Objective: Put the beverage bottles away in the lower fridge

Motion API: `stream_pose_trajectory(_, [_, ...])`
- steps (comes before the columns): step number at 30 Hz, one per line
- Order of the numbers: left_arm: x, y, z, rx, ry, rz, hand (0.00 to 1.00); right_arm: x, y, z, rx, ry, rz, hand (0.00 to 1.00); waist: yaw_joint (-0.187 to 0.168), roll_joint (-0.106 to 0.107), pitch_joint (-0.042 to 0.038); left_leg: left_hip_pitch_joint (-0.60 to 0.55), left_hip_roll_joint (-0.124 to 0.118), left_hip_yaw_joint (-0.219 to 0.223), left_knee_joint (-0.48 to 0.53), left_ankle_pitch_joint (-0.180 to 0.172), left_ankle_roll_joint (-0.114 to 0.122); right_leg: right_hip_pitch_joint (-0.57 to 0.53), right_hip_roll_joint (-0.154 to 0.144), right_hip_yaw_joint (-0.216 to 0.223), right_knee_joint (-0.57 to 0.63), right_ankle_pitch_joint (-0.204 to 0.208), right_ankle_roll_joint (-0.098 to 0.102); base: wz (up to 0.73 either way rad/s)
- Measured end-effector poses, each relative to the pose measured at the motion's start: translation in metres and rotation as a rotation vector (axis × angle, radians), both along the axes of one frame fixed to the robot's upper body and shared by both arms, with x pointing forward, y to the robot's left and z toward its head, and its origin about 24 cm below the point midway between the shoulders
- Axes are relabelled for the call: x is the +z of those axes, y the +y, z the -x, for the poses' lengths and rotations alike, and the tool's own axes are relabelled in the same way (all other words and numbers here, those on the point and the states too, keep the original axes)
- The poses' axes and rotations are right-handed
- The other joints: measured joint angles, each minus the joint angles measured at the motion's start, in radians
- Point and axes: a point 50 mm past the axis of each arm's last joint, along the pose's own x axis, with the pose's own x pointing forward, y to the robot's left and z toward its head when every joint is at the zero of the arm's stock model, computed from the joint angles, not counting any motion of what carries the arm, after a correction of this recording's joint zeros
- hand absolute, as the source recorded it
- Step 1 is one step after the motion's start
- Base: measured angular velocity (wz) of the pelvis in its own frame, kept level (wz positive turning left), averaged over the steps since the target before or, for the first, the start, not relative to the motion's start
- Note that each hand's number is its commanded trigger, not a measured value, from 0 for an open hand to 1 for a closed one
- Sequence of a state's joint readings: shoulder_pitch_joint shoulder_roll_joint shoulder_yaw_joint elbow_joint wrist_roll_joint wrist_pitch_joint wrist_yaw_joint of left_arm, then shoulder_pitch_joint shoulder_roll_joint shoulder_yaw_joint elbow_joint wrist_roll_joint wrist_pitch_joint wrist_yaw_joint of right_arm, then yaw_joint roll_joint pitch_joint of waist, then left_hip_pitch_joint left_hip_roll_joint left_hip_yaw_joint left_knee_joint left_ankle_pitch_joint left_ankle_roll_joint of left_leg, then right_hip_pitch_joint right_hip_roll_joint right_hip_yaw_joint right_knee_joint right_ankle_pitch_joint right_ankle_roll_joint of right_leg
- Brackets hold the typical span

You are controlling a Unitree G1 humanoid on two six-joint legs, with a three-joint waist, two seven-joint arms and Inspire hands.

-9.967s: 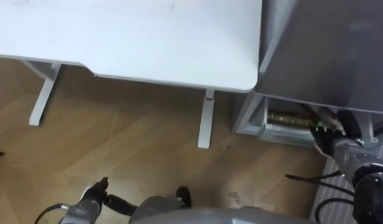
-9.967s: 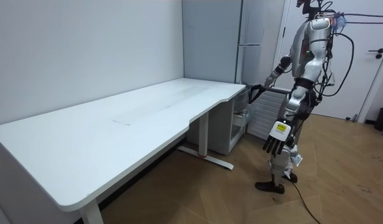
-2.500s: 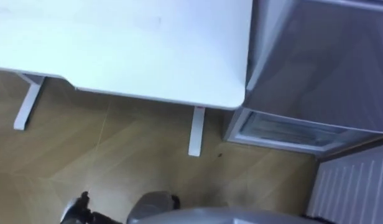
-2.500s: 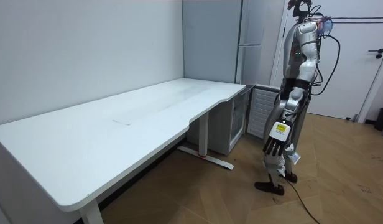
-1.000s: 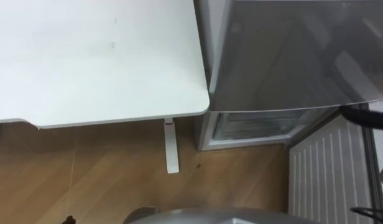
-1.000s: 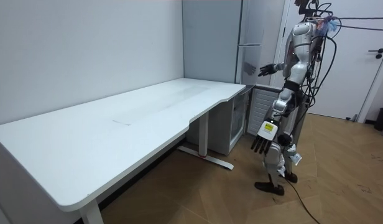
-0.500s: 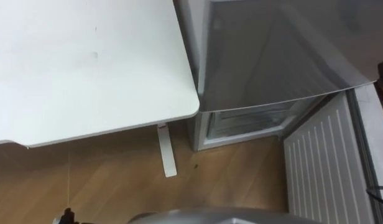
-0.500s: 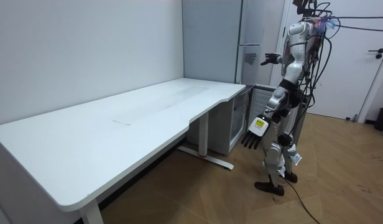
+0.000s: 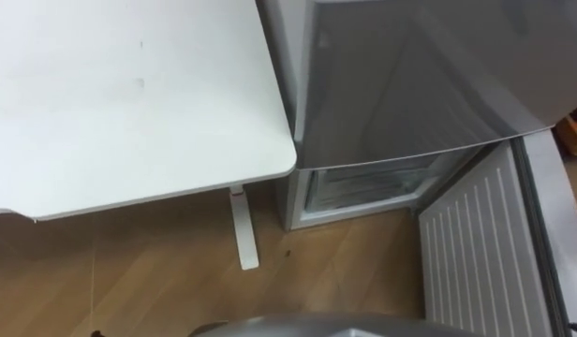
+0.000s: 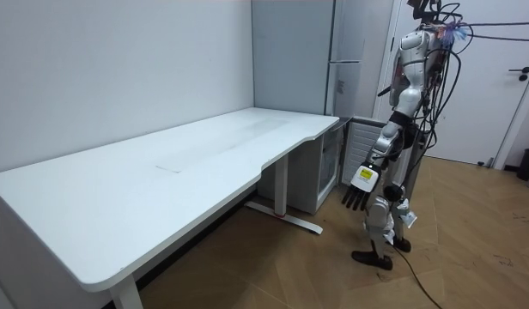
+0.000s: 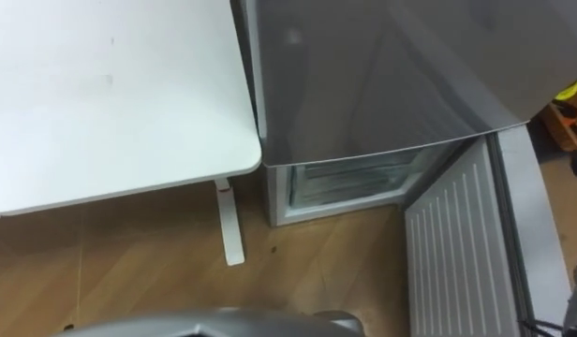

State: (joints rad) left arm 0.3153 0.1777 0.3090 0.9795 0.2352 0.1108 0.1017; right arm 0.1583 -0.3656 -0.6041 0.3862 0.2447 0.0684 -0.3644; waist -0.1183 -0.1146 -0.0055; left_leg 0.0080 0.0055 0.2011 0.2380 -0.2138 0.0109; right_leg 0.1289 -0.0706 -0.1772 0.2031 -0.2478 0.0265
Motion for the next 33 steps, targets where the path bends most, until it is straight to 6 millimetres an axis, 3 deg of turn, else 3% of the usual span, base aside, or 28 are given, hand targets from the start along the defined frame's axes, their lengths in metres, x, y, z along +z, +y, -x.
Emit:
stream_pose_trajectory(7, [0.001,0.002,0.003,0.008,0.014,-0.004,0.00,-0.017,-0.003,0.013,-0.085,0.044,-0.077,0.00,-0.014,-0.002,0.0000,0.002,-0.002,0.006,-0.006,0.000,0.000,-0.003,0.000,0.005,0.000,0.000,0.000,0.00])
stream_pose_trajectory(12, [0.001,0.002,0.004,0.015,0.024,0.001,0.00,-0.046,-0.001,0.031,-0.160,0.096,-0.240,0.00,-0.012,-0.001,0.0007,0.006,-0.002,0.006,0.000,0.000,0.000,0.001,-0.001,0.002,0.000,0.000,0.000,0.01])
stream_pose_trajectory(26, [0.000,0.001,0.007,0.010,0.068,0.029,0.00,-0.077,0.008,0.054,-0.155,0.150,-0.437,0.00,-0.015,0.005,0.0020,0.004,0.001,0.012,0.001,0.000,0.000,-0.003,-0.001,0.003,0.000,0.000,0.000,-0.01])
stream_pose_trajectory(33, [0.001,0.002,-0.007,-0.022,0.017,0.026,0.00,-0.086,0.015,0.052,-0.060,0.189,-0.477,0.00,-0.009,0.016,0.0022,0.007,0.008,0.023,0.005,-0.001,0.000,-0.008,0.002,0.018,0.003,0.005,-0.004,-0.06])
